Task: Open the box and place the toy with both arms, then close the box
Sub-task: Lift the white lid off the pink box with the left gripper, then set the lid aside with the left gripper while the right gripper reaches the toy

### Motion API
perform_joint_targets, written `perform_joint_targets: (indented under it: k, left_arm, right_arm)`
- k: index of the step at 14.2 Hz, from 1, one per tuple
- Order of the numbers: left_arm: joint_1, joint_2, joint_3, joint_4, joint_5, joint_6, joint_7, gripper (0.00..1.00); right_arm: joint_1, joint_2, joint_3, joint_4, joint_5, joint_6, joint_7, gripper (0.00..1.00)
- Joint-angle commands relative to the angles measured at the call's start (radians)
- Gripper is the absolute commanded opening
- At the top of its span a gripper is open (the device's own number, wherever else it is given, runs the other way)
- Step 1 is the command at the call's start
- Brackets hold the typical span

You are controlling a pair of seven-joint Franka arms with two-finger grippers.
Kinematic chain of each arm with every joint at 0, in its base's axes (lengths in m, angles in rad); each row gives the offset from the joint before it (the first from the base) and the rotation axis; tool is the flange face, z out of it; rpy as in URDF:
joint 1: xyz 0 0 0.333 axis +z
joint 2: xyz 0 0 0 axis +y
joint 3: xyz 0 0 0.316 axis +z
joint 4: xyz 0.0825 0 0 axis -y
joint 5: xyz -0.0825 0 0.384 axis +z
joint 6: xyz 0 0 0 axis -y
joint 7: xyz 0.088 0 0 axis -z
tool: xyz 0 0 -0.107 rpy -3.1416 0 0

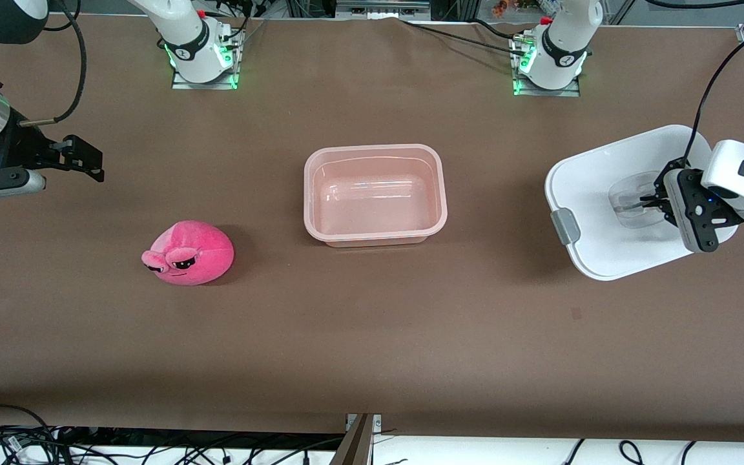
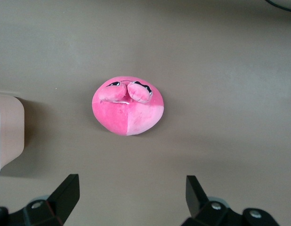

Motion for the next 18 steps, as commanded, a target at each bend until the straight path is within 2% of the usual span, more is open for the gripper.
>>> perform_joint_targets:
  k: [1,4,7,10,13,18]
  left_arm:
    - [0.016,0.008,-0.012,0.024,0.002,-0.015,0.034,0.0]
    - [0.019,0.008,-0.01,0.024,0.002,-0.017,0.034,0.0]
    - [0.021,0.008,-0.012,0.024,0.002,-0.02,0.034,0.0]
    - [0.018,0.007,-0.016,0.024,0.001,-0.02,0.033,0.0]
    - [0.015,0.005,-0.019,0.024,0.001,-0.02,0.033,0.0]
    - [0.008,0.004,-0.022,0.026,0.001,-0.02,0.033,0.0]
  right_arm:
    - [0.014,0.042,0.002,0.026,-0.004,0.01,0.009,1.0]
    - [0.014,0.054,0.0,0.015,-0.009,0.001,-0.021,1.0]
    - [0.014,0.148,0.0,-0.003,-0.001,0.037,-0.024,1.0]
    - [0.017,0.208,0.002,-0.099,0.012,0.192,-0.024,1.0]
    - [0.021,0.209,0.002,-0.236,0.043,0.353,-0.024,1.0]
    - [0.032,0.226,0.017,-0.377,0.043,0.546,-0.022,1.0]
